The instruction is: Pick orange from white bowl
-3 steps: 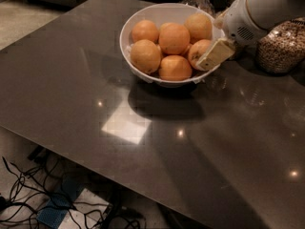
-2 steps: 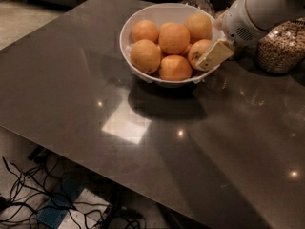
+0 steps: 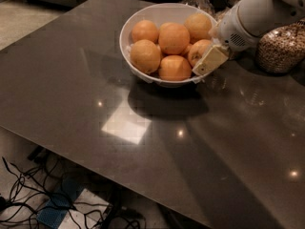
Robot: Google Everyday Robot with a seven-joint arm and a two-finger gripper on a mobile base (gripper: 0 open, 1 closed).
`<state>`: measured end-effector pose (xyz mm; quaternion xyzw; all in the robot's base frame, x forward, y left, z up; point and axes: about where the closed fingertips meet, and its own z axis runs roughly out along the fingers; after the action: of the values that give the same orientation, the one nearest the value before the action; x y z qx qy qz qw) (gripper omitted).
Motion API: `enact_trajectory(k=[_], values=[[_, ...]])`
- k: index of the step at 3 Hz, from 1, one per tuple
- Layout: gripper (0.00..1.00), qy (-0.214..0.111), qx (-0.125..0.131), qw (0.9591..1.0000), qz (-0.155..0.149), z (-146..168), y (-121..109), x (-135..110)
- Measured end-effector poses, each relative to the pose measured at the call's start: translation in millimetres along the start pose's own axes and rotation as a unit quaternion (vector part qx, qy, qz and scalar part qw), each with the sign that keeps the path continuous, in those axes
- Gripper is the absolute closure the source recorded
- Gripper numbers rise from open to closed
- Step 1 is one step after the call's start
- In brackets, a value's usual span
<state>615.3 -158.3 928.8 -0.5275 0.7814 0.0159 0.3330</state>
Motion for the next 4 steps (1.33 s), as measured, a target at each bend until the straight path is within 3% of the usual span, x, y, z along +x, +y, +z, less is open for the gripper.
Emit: enact_trajectory(k=[2,4], values=[[0.29,0.009,-0.02,0.9997,0.011,24,1,3],[0.71,0.014,-0.027,0.9994,0.019,32,0,4]])
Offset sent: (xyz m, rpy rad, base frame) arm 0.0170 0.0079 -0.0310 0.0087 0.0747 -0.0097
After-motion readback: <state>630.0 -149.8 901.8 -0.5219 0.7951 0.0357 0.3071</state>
